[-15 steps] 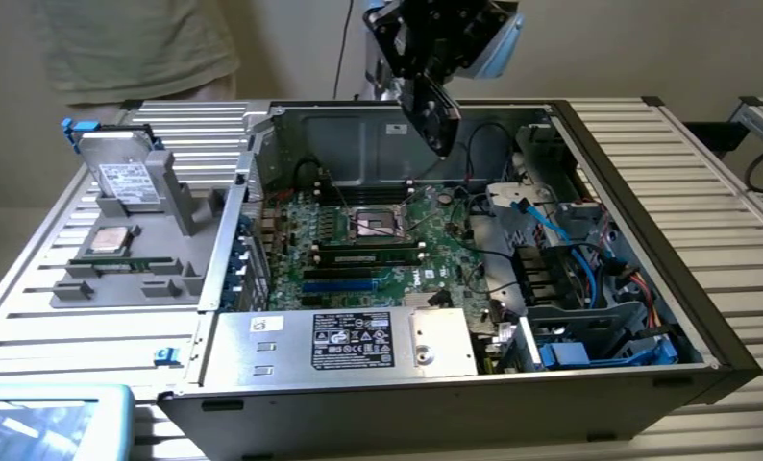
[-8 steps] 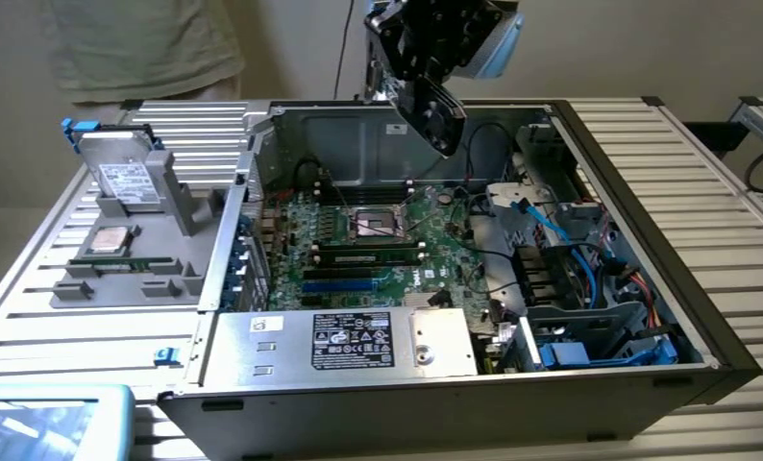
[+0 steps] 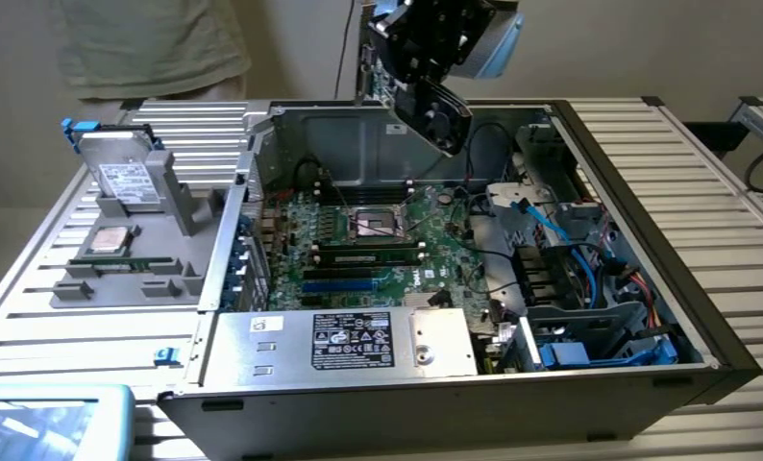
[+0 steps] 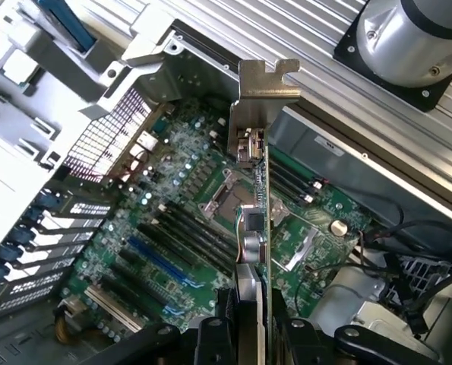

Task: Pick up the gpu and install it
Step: 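Insert the gpu into the slot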

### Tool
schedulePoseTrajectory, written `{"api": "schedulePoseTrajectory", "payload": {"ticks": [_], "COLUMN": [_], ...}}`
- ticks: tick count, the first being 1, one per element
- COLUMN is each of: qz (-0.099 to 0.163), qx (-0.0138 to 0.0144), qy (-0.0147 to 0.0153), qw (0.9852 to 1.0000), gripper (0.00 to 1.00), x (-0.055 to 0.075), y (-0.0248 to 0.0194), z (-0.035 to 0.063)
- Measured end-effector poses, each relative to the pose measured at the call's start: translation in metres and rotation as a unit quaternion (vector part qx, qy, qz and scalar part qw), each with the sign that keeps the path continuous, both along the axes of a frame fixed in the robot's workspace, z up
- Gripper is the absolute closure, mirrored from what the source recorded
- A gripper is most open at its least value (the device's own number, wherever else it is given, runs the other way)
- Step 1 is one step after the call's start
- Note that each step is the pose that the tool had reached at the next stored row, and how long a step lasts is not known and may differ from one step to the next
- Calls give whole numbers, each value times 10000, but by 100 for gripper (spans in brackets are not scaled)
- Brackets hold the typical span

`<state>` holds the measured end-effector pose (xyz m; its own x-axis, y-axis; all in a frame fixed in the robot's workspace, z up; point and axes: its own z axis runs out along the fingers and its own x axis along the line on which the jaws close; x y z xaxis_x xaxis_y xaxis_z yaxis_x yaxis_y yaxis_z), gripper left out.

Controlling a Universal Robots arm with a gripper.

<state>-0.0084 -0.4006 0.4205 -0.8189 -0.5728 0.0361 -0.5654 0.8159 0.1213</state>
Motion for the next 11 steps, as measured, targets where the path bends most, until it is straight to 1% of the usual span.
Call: {"api": "schedulePoseTrajectory", "payload": {"ticks": [2, 5, 8, 11], "qz": [180, 452, 724, 996], "qx": [0, 0, 0, 0], "qy": [-5, -13, -21, -31], "qw": [9998, 9990, 9974, 9950], "gripper": [71, 71, 71, 71], "x": [0, 0, 0, 1], "y": [0, 0, 0, 0], "z": [0, 0, 0, 0]}}
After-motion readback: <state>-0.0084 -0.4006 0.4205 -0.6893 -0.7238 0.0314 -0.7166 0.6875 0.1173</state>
